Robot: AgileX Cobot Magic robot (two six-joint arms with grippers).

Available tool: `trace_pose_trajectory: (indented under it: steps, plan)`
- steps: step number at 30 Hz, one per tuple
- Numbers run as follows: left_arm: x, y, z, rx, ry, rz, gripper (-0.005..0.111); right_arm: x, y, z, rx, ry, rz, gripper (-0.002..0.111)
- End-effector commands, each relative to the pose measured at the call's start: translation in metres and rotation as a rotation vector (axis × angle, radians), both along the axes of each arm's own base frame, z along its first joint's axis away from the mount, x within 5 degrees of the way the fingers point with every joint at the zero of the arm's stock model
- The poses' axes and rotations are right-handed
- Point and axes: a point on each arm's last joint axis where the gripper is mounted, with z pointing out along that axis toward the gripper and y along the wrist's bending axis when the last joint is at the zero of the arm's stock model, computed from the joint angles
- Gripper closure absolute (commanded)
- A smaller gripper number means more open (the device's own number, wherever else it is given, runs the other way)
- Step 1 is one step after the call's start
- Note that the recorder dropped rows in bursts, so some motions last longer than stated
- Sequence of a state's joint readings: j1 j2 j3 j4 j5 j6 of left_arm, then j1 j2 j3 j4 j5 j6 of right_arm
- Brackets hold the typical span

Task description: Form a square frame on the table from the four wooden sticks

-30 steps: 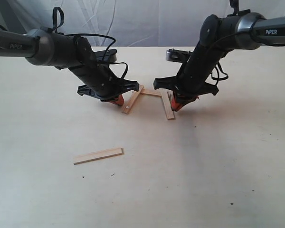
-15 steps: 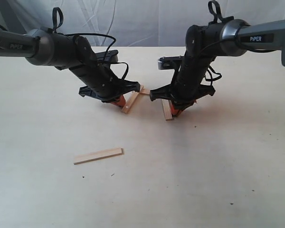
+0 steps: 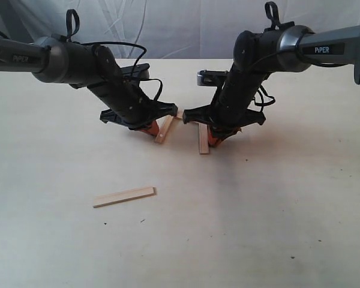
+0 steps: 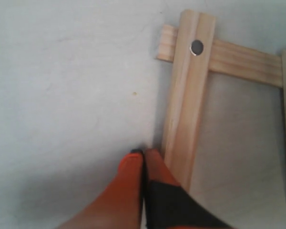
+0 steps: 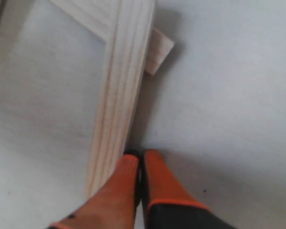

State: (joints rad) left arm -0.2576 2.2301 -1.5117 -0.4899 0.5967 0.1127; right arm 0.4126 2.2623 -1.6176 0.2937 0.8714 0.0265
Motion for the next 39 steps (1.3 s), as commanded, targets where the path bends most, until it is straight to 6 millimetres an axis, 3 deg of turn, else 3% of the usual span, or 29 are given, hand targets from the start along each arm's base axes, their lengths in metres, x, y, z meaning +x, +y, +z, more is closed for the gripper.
trace_pose_trajectory:
  steps: [1, 4, 10, 13, 20, 25, 32, 39]
  plan:
    - [-0.005, -0.001, -0.012, 0.019, 0.051, -0.028, 0.107, 0.001, -0.001, 0.001, 0.006, -0.008, -0.009, 0.104]
    - [-0.002, 0.004, -0.006, 0.019, 0.020, -0.013, 0.107, 0.002, -0.002, 0.007, 0.011, -0.019, -0.012, 0.104]
    - [0.013, 0.023, 0.018, 0.000, -0.115, 0.075, 0.107, 0.002, -0.002, 0.041, 0.042, -0.106, 0.006, 0.104]
    - [0.019, 0.024, 0.024, -0.022, -0.142, 0.036, 0.107, 0.000, -0.003, 0.051, 0.048, -0.125, 0.020, 0.104]
    - [0.050, 0.020, 0.040, -0.140, -0.207, 0.068, 0.107, -0.011, 0.007, 0.034, 0.028, -0.011, 0.086, 0.104]
    - [0.073, 0.009, 0.033, -0.213, -0.214, 0.038, 0.107, -0.016, 0.014, 0.024, 0.023, 0.014, 0.102, 0.104]
    - [0.077, 0.007, 0.004, -0.214, -0.164, 0.041, 0.107, -0.015, 0.017, 0.003, -0.002, 0.030, 0.105, 0.104]
    - [0.071, 0.007, -0.004, -0.189, -0.102, -0.015, 0.107, -0.014, 0.017, 0.000, -0.005, 0.026, 0.102, 0.104]
